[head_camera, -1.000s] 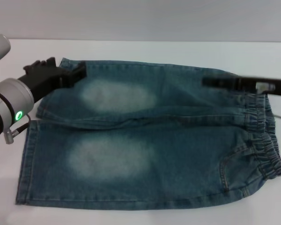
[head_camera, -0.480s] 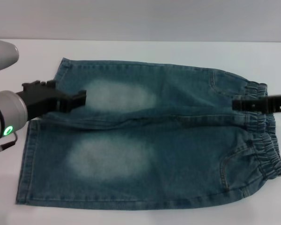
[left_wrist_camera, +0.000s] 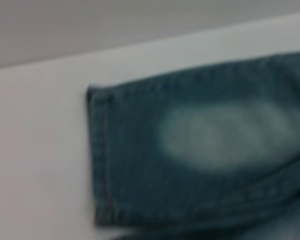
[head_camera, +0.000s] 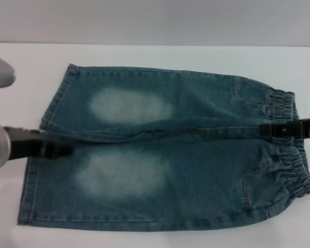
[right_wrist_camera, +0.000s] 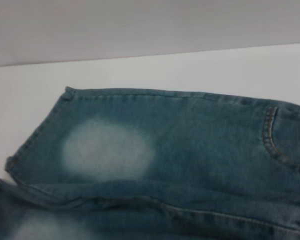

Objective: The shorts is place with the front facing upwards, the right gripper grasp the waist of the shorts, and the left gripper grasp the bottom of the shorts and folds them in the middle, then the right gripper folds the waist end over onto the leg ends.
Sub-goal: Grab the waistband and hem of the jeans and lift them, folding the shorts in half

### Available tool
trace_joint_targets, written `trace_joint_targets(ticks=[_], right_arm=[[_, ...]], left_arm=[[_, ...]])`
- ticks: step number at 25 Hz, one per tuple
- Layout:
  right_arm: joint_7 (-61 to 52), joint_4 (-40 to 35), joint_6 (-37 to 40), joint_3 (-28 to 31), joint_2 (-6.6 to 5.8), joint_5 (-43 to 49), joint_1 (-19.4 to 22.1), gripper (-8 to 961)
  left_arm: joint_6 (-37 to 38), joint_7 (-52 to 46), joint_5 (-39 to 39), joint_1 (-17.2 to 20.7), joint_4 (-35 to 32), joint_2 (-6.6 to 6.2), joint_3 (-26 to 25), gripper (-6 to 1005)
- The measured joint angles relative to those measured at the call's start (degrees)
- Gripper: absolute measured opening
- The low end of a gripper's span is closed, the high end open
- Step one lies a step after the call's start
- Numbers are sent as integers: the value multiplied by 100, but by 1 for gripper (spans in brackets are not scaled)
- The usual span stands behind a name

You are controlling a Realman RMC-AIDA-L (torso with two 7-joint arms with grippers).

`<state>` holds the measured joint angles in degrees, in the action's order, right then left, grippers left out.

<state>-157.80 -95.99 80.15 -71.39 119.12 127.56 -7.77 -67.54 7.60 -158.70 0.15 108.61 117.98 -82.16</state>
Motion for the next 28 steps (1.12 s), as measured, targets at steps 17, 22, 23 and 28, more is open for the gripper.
trace_joint_targets(ticks=[17,22,23,28], right_arm=[[179,293,667,358,-6,-40,9,820],[226,324,667,359,-14,-40,-46,820],[242,325,667,358,-15,-40,-51,821],[263,327,668,357,-19,-36,-62,820]], left_arm=[[-1873,-1081,-672,-266,-137,9,14,728],[-1789,-1156,-656,-336,-533,15,53,723],[-1784,-1173,-648,-346,-546,16,64,722],[-1795,-1201,-607,-474,-690,23,84,718]])
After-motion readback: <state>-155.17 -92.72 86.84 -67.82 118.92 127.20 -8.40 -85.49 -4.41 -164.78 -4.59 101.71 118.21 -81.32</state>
